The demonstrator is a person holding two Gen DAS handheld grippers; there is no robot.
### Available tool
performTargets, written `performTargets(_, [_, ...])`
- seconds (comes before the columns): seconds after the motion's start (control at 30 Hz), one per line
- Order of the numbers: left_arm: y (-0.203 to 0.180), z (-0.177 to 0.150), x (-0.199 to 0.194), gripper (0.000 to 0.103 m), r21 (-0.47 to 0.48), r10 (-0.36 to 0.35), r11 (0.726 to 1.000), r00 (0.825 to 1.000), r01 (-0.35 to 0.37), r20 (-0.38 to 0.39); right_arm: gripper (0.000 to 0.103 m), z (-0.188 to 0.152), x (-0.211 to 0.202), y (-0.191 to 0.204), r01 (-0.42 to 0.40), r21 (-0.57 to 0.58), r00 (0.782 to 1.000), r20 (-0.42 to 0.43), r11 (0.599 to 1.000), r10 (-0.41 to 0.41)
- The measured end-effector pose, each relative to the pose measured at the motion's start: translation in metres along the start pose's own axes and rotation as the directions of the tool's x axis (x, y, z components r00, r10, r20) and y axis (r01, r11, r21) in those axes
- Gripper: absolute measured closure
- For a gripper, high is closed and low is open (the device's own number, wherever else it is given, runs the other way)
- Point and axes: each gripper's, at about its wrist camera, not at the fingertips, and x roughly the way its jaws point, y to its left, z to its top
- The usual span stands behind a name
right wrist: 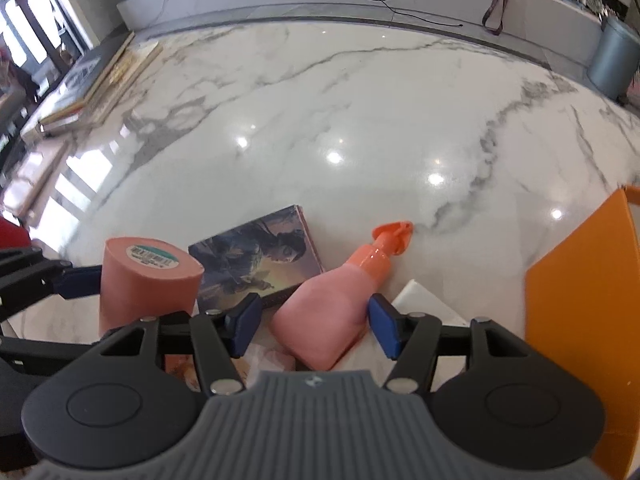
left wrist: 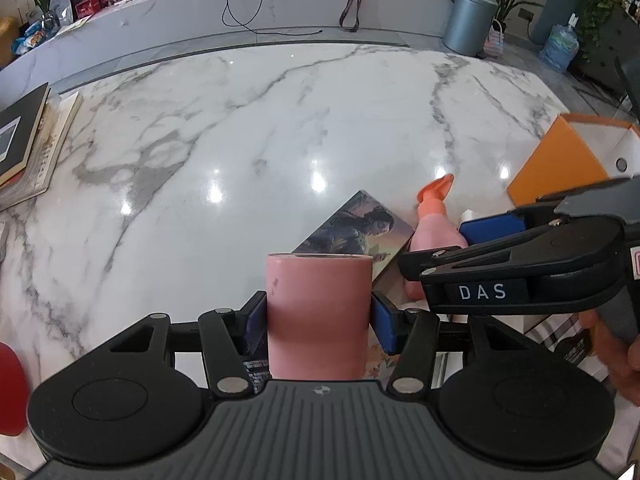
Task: Organize rigid objects
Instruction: 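Grasp the pink spray bottle with the right tool while the left tool holds the tape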
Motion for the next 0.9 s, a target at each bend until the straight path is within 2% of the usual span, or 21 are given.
performTargets(0.27, [-0.003, -0.006, 0.002, 0.041, 0.009, 0.032, 0.999, 0.999, -0.032, -0.004, 0.043, 0.0, 0.009, 0.014, 0.072, -0.102, 0.997, -0.006, 0.992, -0.073])
performTargets(0.37, [-0.004, -0.008, 0.002, 0.041, 0.011, 0.039, 0.999, 0.999, -0.039, -0.009, 0.046, -0.001, 0.012, 0.018, 0.108, -0.125, 0.994, 0.007, 0.986, -0.108])
performTargets(0.6, [-0.005, -0.01, -0.002, 0.041, -0.006, 0.038, 0.999, 0.999, -0.038, -0.005, 0.048, -0.006, 0.003, 0.014, 0.075, -0.112, 0.997, 0.034, 0.991, -0.071])
performTargets(0.9, [-0.008, -0.004, -0.02, 0.041, -0.061, 0.045, 0.997, 0.999, -0.044, 0.021, 0.05, -0.01, -0.042, 0.007, 0.051, -0.116, 0.991, 0.128, 0.992, -0.036])
